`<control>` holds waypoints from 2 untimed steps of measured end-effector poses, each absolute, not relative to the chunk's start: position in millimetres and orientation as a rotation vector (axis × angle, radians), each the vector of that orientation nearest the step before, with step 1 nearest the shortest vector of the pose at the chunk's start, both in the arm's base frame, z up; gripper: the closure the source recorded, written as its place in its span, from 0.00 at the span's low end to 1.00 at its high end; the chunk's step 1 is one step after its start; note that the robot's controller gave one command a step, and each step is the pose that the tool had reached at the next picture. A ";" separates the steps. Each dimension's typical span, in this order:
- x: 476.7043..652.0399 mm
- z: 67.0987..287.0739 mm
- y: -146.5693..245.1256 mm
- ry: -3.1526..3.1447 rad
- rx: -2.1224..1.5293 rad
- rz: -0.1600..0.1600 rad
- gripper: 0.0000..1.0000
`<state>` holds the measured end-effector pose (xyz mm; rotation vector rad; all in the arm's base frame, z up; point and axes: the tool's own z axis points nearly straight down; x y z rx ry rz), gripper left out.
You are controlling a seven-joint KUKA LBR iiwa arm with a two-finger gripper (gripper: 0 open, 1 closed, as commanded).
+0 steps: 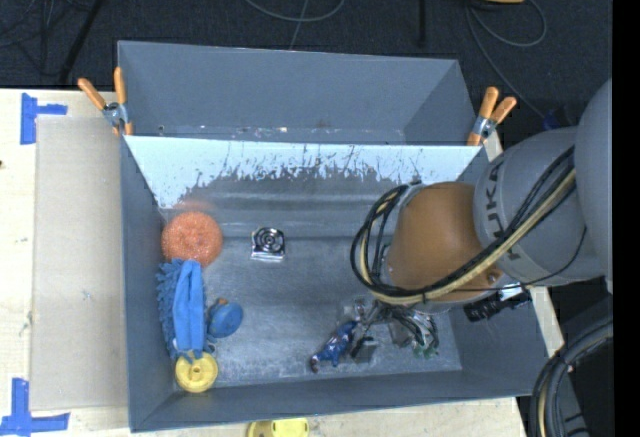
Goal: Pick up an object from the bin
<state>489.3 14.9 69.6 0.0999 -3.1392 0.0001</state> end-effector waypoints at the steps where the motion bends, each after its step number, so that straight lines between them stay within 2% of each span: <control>1: 494.7 69.6 -8.8 -3.140 0.096 0.003 1.00; 2: 494.0 69.5 -7.3 -3.139 0.096 0.003 1.00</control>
Offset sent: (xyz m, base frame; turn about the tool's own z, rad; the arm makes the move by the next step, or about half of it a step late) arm -0.0014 0.0182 0.0004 0.0104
